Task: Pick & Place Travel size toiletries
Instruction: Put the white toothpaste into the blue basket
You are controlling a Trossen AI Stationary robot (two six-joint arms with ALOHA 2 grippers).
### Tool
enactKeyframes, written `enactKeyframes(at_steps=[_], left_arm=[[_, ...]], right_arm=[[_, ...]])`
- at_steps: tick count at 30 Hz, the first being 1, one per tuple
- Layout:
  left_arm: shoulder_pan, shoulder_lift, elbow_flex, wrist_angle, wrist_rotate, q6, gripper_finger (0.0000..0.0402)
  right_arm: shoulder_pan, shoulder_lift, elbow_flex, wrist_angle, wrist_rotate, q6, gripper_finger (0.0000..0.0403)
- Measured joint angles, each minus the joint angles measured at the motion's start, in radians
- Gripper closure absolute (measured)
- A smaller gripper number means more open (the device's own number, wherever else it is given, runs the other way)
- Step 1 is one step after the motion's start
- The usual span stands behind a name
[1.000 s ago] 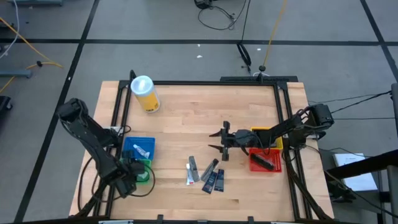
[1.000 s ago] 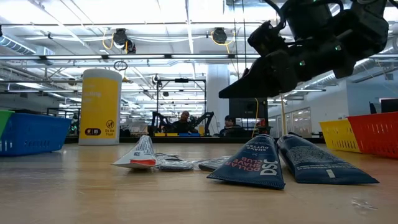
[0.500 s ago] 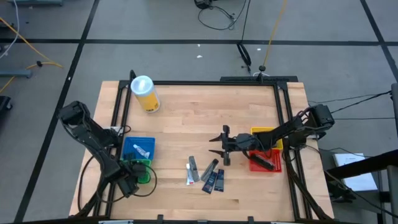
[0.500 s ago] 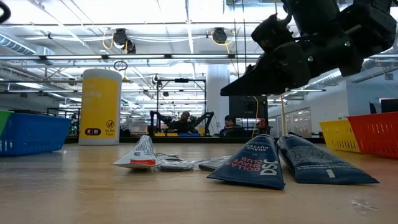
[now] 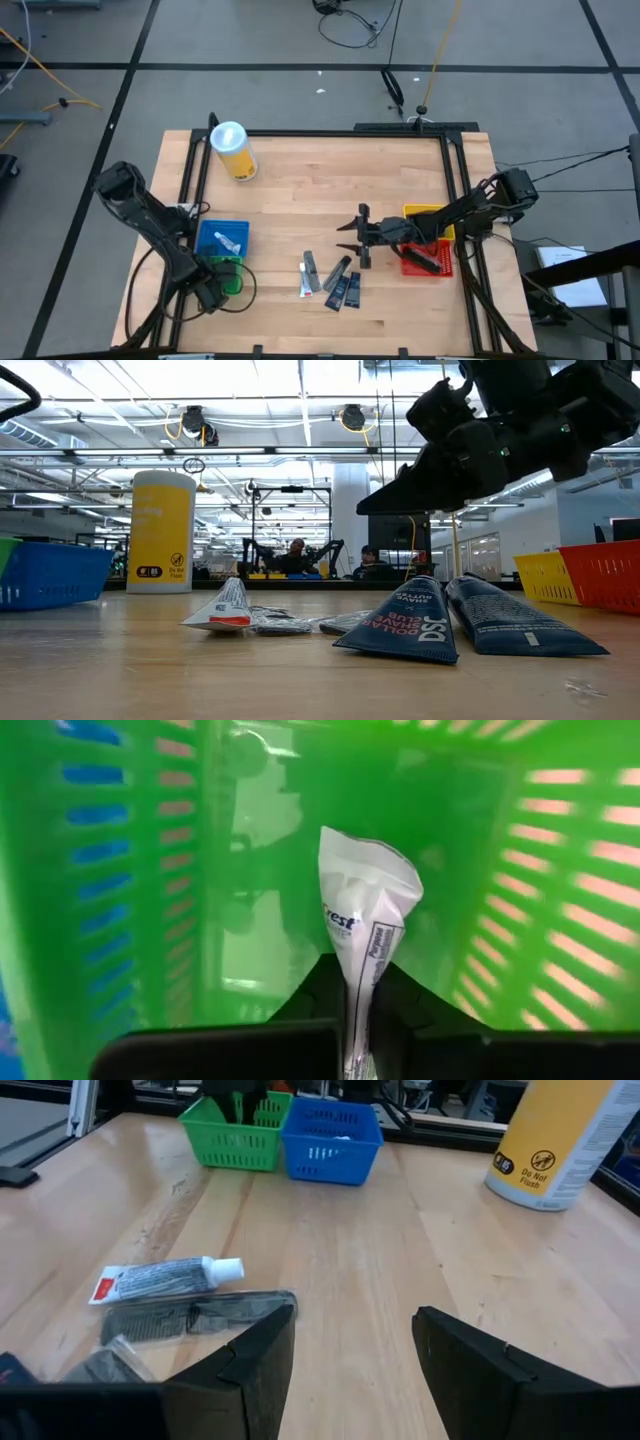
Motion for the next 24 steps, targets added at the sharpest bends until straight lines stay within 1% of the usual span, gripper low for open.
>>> enactKeyframes(at_steps=[3,7,10,12,15,17,20,24], left_arm=[[0.022,-0.028,0.06,-0.088,0.009,0.002,0.0386],[0.078,-0.071,0.185,-0.245,-0.017,0.037,0.0383],[0.136,-0.102,0.275,-0.35,-0.093,0.113,0.0394],[0.183,-0.117,0.292,-0.401,-0.166,0.165,0.0396],[0.28,-0.124,0.268,-0.493,-0.218,0.282,0.0389],[0.349,-0.123,0.227,-0.508,-0.235,0.369,0.0387],[0.448,-0.123,0.153,-0.453,-0.234,0.504,0.0388],[0.536,-0.122,0.064,-0.368,-0.21,0.657,0.0388]], right_arm=[[0.0,0.0,0.0,-0.005,0.0,0.0,0.0206],[0.0,0.0,0.0,-0.014,0.0,0.0,0.0206],[0.0,0.0,0.0,-0.023,0.0,-0.001,0.0206],[0.0,0.0,0.0,-0.025,0.0,-0.001,0.0206],[0.0,0.0,0.0,-0.031,-0.001,0.011,0.0206],[0.002,0.0,-0.005,-0.03,-0.003,0.018,0.0206],[0.01,0.0,-0.016,-0.031,-0.002,0.019,0.0206],[0.019,0.0,-0.023,-0.031,-0.002,0.039,0.0206]])
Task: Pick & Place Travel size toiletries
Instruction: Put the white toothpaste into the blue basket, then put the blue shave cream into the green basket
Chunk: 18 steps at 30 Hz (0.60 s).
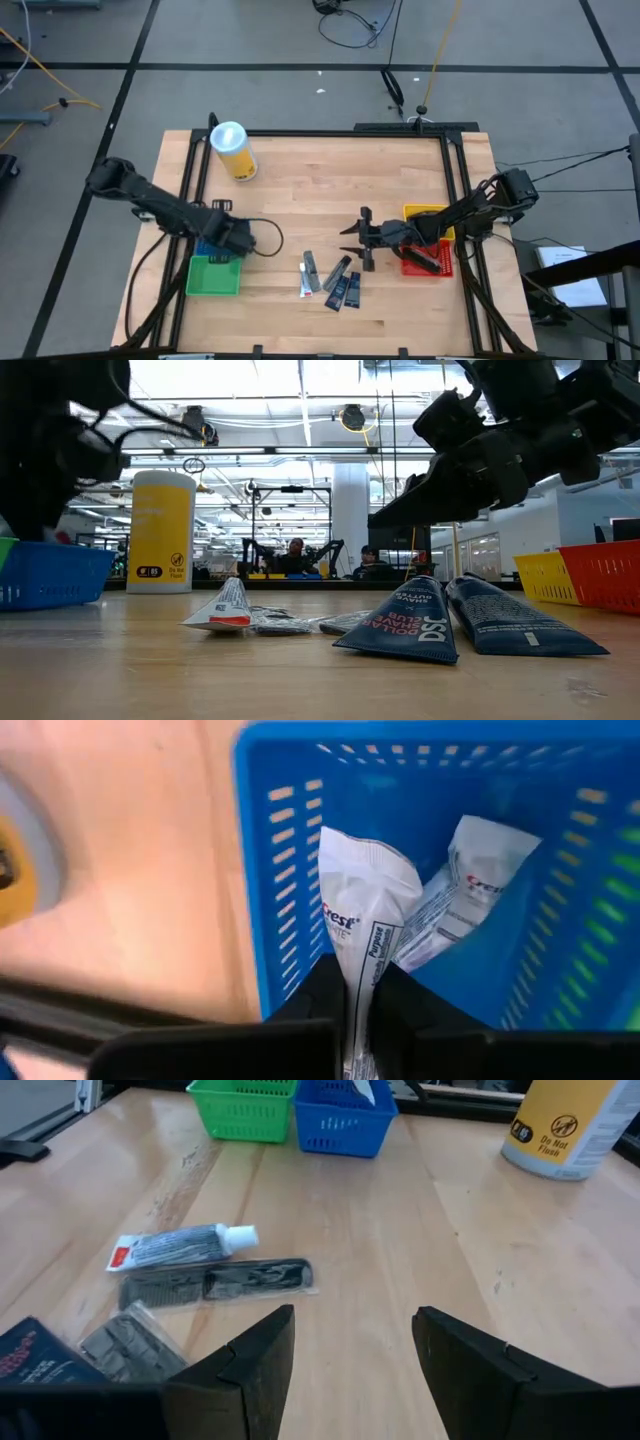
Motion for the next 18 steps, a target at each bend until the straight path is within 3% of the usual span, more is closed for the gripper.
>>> enactKeyframes(at_steps=[5,13,18], left_arm=[[0.066,0.0,-0.024,0.025,0.008,0.074,0.0355],[0.126,0.0,-0.022,0.048,0.018,0.075,0.0245],[0.146,0.0,-0.007,0.069,-0.032,-0.107,0.0207]], right_arm=[[0.008,0.0,0.0,0.001,0.001,0.022,0.0206],[0.014,0.0,0.0,0.001,-0.001,0.067,0.0206],[0.029,0.0,0.0,0.012,-0.047,0.067,0.0206]])
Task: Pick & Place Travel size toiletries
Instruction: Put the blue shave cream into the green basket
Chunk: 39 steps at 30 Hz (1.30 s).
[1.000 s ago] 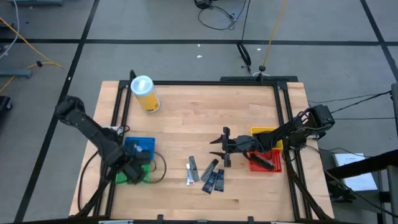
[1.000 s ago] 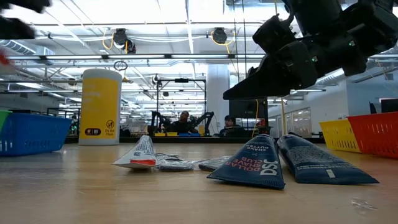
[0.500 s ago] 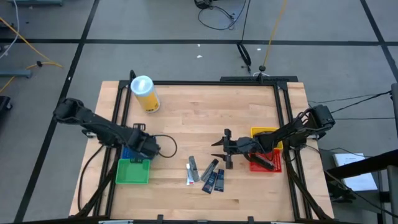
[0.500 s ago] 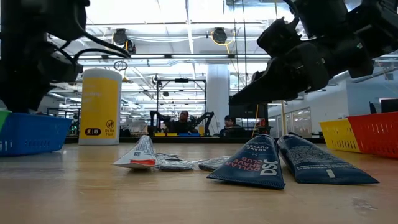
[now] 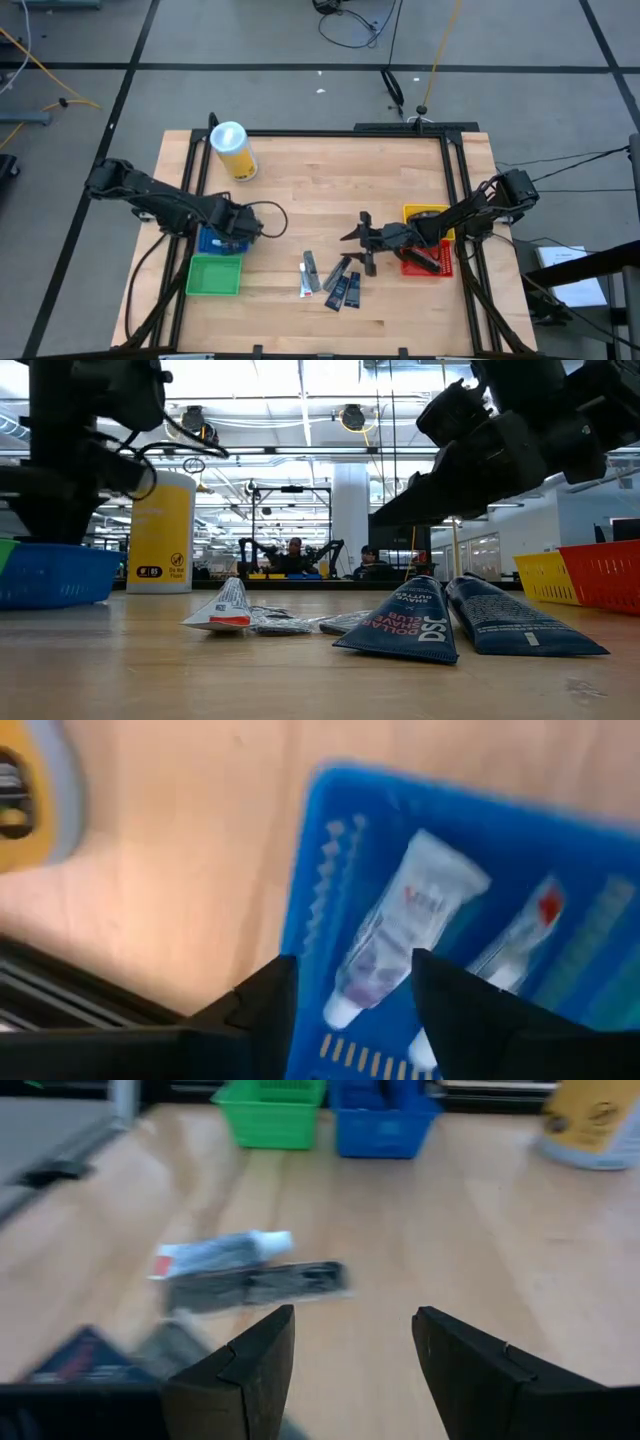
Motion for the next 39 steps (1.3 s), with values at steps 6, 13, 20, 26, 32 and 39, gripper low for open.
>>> enactKeyframes(at_steps=[6,13,20,26,32,39], left_arm=[[-0.086,-0.027,0.009,0.314,-0.251,-0.062,0.0217],[-0.158,0.022,0.009,0.961,-0.391,0.124,0.024],[-0.199,0.12,0.009,1.333,-0.382,0.31,0.0256],[-0.195,0.199,0.008,1.348,-0.385,0.219,0.0268],[-0.195,0.342,0.008,1.432,-0.388,0.175,0.0275],[-0.179,0.421,0.008,1.502,-0.387,0.207,0.0275]], right_arm=[[0.014,0.0,0.0,-0.002,-0.147,0.058,0.0206],[0.151,-0.001,0.071,-0.088,-0.165,-0.016,0.0192],[0.222,-0.003,0.185,-0.433,-0.164,0.006,0.0144],[0.258,-0.001,0.186,-0.574,-0.164,-0.154,0.0121],[0.242,0.06,0.186,-0.494,-0.16,-0.307,0.0124],[0.211,0.078,0.186,-0.456,-0.162,-0.353,0.0126]])
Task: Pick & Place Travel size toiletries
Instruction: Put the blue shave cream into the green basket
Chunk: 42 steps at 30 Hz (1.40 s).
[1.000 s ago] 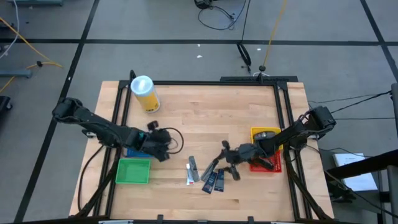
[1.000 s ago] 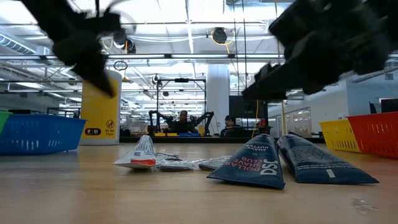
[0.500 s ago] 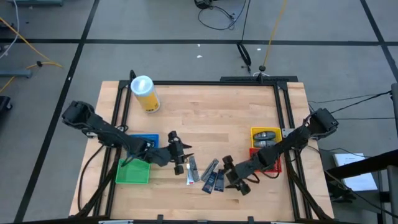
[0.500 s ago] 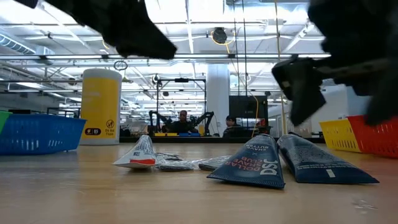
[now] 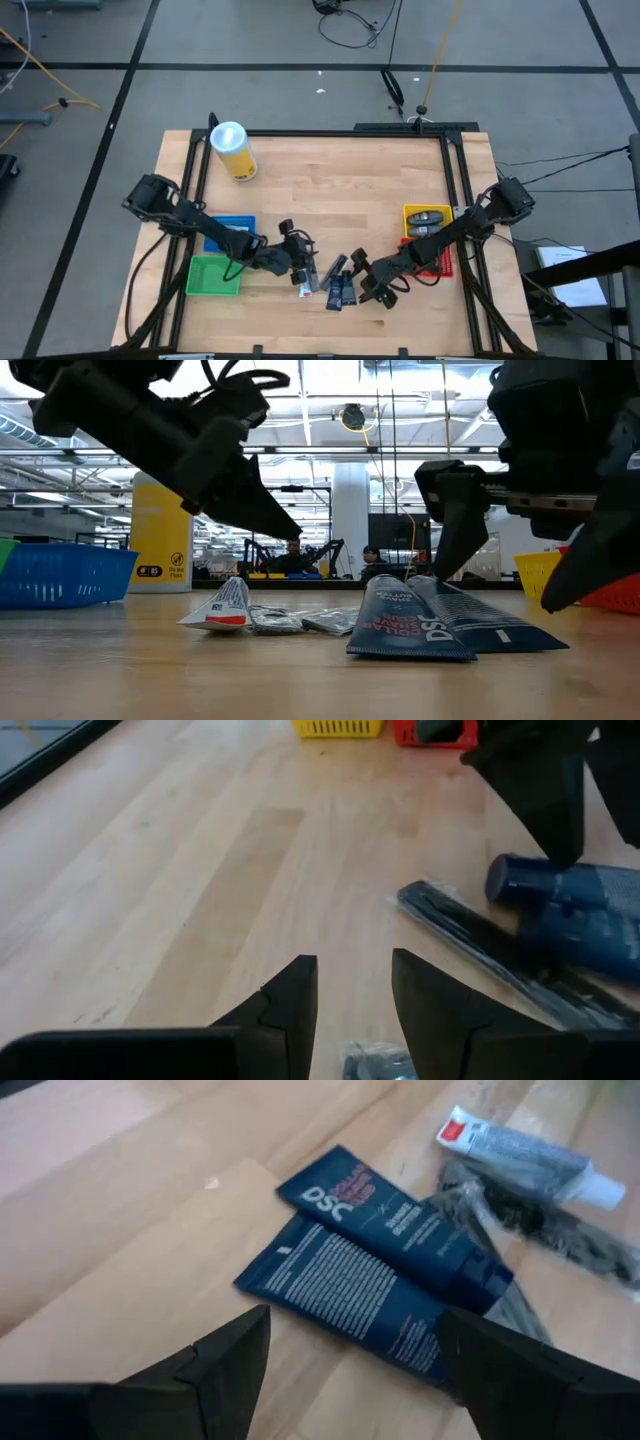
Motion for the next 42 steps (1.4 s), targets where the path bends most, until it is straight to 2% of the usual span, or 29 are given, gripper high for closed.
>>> enactKeyframes(at_steps=[7,15,23,27,34,39,42], left_arm=[[0.003,-0.003,0.0,0.004,0.002,-0.007,0.0275],[0.003,-0.003,0.0,0.011,0.025,-0.011,0.0275],[0.003,-0.003,0.0,0.017,0.025,-0.011,0.0275],[0.003,-0.003,0.0,0.018,0.025,-0.009,0.0275],[0.003,-0.003,0.0,0.017,0.026,-0.007,0.0275],[0.003,-0.003,0.0,0.017,0.027,-0.011,0.0275],[0.003,-0.003,0.001,0.018,0.028,-0.012,0.0275]], right_arm=[[0.003,0.006,-0.001,-0.012,0.002,0.014,0.0133],[0.01,-0.085,0.0,-0.001,0.0,0.043,0.0136],[-0.037,-0.01,-0.004,0.097,-0.007,-0.087,0.0138],[-0.07,0.021,-0.002,0.078,-0.072,-0.105,0.0138],[-0.064,-0.005,0.001,-0.108,-0.072,-0.036,0.0138],[-0.036,-0.036,-0.002,-0.15,-0.065,0.114,0.0138],[-0.021,-0.035,-0.001,-0.144,-0.017,0.188,0.0138]])
